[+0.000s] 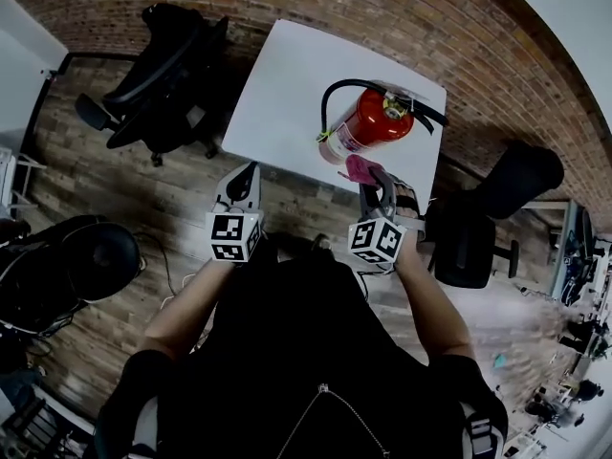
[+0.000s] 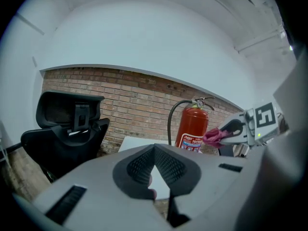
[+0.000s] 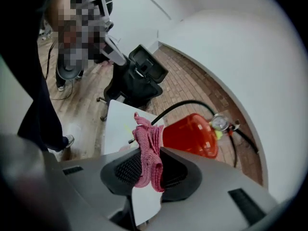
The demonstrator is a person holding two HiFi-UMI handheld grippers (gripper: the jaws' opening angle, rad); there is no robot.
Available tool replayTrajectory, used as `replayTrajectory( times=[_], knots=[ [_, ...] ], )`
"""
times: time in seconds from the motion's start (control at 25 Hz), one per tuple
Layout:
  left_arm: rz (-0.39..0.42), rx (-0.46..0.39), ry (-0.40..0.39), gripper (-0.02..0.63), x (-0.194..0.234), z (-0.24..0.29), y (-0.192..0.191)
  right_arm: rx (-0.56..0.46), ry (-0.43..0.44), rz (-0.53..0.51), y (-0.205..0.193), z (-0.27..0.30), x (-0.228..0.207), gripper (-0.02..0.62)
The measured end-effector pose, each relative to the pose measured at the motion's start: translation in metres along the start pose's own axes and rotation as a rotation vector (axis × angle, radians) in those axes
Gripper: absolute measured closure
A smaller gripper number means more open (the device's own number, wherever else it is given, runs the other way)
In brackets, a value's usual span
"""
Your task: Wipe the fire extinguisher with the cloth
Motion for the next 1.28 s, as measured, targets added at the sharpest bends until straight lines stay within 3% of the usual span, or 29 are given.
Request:
replayTrajectory(
  times=[0.24, 0.44, 0.92, 1.28],
  knots=[
    [0.014, 0.026, 0.013, 0.576, 0.021, -0.007, -0.019, 0.096, 0.138, 0.044, -0.027, 0.076, 0.073, 0.489],
    [-0.010, 0.077, 0.049, 0.576, 0.040, -0.018, -0.046, 0.157, 0.181, 0.021, -0.045, 0.135, 0.125, 0.489],
    [-0.036, 0.134, 0.080, 0.575, 0.063, -0.022, -0.078, 0.272, 0.163, 0.007, -0.070, 0.222, 0.171, 0.489],
    [-0.042, 0.136, 0.066, 0.576, 0.066, -0.019, -0.084, 0.320, 0.120, 0.045, -0.074, 0.235, 0.169, 0.489]
  ],
)
Point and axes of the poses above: the fingertips, and each gripper's own axes: z forward along the fingers, x to its left, y out of its top, the point moved 6 cm from there along -z, backward along the fingers, and after that the axes turned 6 degrees about z, right-handed, at the moved point
